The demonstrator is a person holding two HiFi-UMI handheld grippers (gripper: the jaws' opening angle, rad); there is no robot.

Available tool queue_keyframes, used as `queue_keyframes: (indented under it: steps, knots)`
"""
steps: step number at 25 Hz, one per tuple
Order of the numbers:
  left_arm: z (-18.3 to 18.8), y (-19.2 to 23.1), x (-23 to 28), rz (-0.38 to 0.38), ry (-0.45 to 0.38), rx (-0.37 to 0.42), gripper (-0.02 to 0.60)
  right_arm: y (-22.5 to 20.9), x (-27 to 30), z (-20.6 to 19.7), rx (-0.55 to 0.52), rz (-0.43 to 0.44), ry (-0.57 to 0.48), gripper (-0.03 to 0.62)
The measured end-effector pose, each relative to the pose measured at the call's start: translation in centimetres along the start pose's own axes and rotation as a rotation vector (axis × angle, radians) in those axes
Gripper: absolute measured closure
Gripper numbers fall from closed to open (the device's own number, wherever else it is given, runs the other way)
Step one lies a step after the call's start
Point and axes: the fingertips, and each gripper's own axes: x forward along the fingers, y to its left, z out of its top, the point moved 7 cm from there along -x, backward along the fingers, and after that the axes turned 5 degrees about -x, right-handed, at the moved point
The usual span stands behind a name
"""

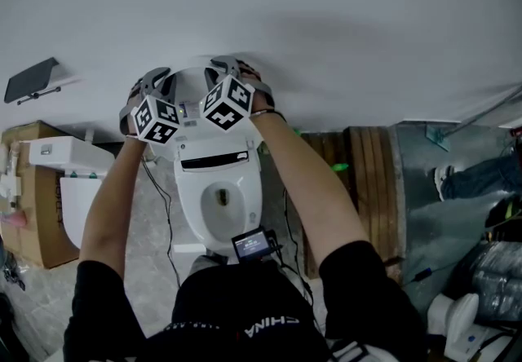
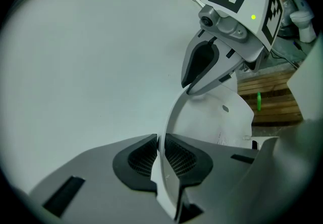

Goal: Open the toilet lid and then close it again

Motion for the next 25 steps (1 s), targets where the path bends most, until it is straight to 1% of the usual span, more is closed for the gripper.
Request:
queue_keyframes:
  steps: [8, 15, 21, 25]
  knots:
    - [0.0, -0.9, -2.0, -0.011, 0.015, -0.01, 0.531, 0.9, -1.8, 0.0, 0.001, 0.046, -0.002, 0.522]
    - [0.2, -1.0, -3.9, 0.009, 0.027, -0.036, 0.531, 1.1, -3.3, -0.4, 0.012, 0.055, 0.011, 0.522]
    - [0.5, -1.5, -5.7, 0.026, 0.04, -0.052, 0.531, 1.1, -5.2, -0.4, 0.05, 0.048, -0.014, 0.522]
    - [0.6, -2.6, -6.8, 0.021, 0.05, -0.073, 0.531, 0.9, -6.5, -0.8, 0.082, 0.073, -0.045, 0.523]
